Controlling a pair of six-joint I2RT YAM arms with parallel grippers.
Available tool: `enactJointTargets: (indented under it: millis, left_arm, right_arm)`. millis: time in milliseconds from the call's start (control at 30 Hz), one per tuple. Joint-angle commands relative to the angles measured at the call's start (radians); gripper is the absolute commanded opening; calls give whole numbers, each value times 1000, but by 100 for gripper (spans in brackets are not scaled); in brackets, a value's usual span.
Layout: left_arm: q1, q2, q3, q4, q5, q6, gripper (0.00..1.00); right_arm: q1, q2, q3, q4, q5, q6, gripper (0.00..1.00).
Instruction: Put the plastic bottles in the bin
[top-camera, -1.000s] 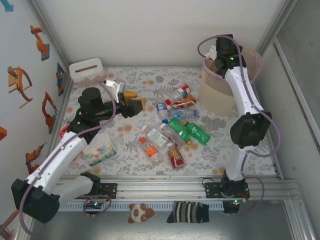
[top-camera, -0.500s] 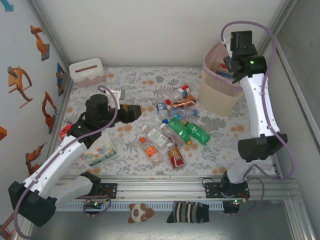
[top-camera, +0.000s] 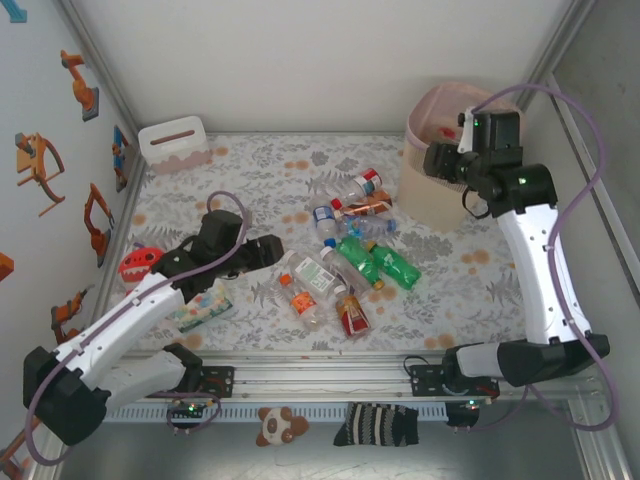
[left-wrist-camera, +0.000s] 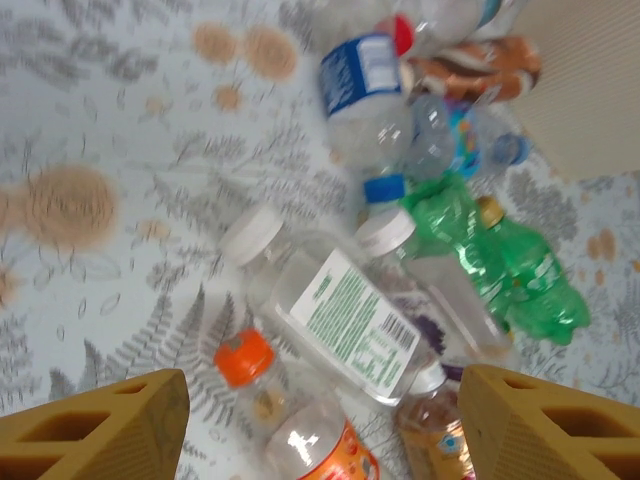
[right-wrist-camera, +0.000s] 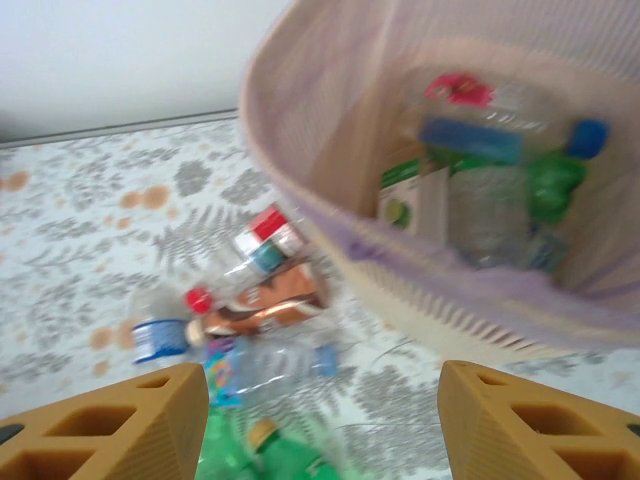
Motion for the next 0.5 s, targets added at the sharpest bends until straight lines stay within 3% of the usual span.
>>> enactJointTargets:
  millis: [0,167,467]
  left_arm:
    - [-4,29,-61,23,49,-131,71]
    - [-4,83,-131,179,131,-213,66]
    - [9,265,-126,254,177,-272,59]
  right_arm:
    - [21,-33,-46,58,-88,98,61]
    - [30,-46,-82,69,-105,99,60]
    - [69,-46,-111,82,-110,106,59]
